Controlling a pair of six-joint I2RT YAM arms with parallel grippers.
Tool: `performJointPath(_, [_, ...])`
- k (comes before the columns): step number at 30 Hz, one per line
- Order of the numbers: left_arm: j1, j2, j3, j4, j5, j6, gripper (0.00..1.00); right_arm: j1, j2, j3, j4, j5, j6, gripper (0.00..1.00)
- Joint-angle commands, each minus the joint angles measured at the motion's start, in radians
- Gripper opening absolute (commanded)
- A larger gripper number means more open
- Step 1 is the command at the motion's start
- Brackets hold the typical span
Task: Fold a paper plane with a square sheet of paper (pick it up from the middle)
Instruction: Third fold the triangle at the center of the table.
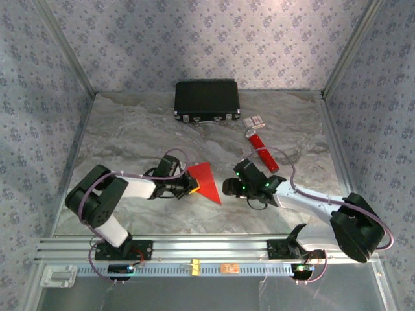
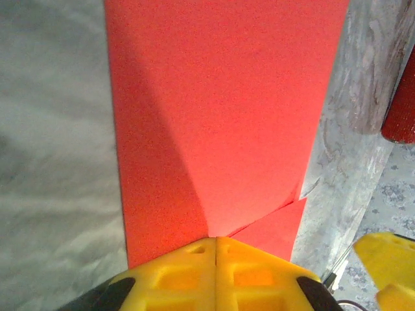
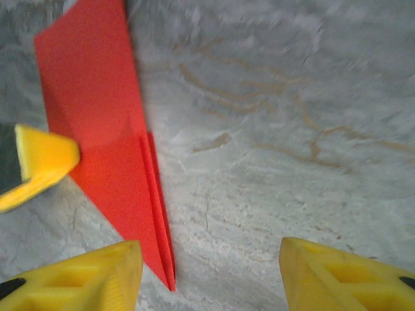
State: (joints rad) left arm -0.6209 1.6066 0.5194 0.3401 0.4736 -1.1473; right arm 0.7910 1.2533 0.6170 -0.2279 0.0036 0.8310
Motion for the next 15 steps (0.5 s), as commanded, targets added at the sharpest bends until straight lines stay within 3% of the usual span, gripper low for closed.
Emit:
performJointPath(1, [-0.008, -0.073, -0.022, -0.031, -0.047, -0.003, 0.12, 0.047, -0.025, 0.053, -0.063, 0.212, 0.063, 0.61])
performJointPath(9, [0.019, -0.208, 0.001, -0.188, -0.069, 0.165, 0.28, 0.101, 0.035, 0.098, -0.045, 0.232, -0.04, 0.61])
performJointPath(12, [0.085, -0.235, -0.01, -0.22, -0.027, 0.207, 0.29, 0.142, 0.061, 0.099, -0.022, 0.316, -0.056, 0.61])
performJointPath(15, [0.173, -0.268, -0.03, -0.241, 0.033, 0.244, 0.3, 0.121, 0.104, 0.149, -0.102, 0.281, 0.004, 0.61])
